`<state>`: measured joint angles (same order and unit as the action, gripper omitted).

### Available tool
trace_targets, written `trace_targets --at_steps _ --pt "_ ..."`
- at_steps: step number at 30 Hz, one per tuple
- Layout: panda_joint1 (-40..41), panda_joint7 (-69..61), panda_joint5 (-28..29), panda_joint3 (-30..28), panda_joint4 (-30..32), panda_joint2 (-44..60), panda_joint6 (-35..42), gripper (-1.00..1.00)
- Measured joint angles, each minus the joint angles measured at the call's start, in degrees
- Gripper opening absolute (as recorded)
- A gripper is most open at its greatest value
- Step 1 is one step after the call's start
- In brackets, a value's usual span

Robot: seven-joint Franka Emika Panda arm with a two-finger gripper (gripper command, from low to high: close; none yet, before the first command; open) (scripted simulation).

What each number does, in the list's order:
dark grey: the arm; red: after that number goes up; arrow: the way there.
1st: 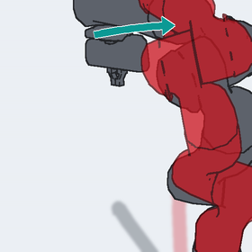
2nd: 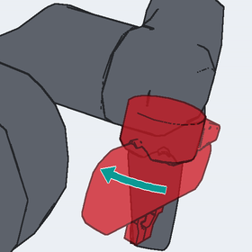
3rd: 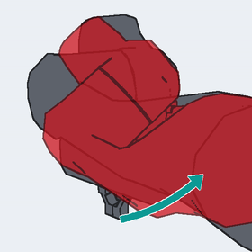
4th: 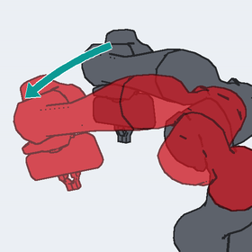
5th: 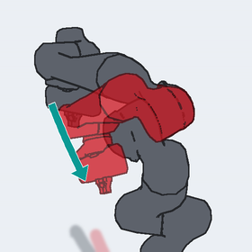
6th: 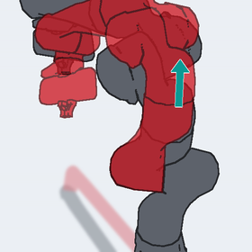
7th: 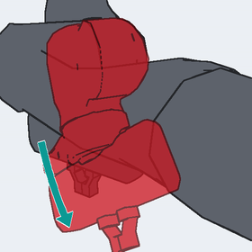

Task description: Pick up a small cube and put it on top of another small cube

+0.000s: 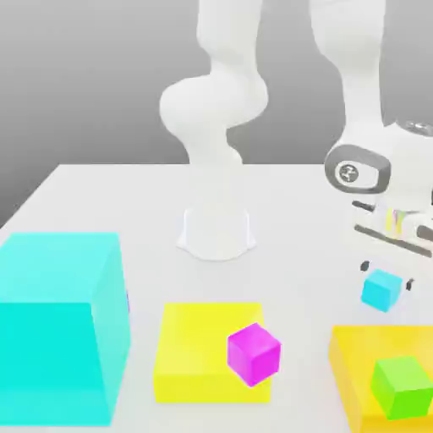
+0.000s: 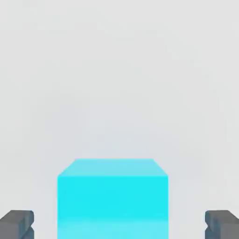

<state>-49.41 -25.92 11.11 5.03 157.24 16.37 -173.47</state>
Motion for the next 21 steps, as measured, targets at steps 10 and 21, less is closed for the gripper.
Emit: trace_targets --at_steps 10,21 --pt "2.70 -2.64 -3.59 3.58 0.88 -4.60 3.76 -1.00" --pt "11.34 0.18 -10.63 0.67 -10.05 -11.54 21.76 -1.00"
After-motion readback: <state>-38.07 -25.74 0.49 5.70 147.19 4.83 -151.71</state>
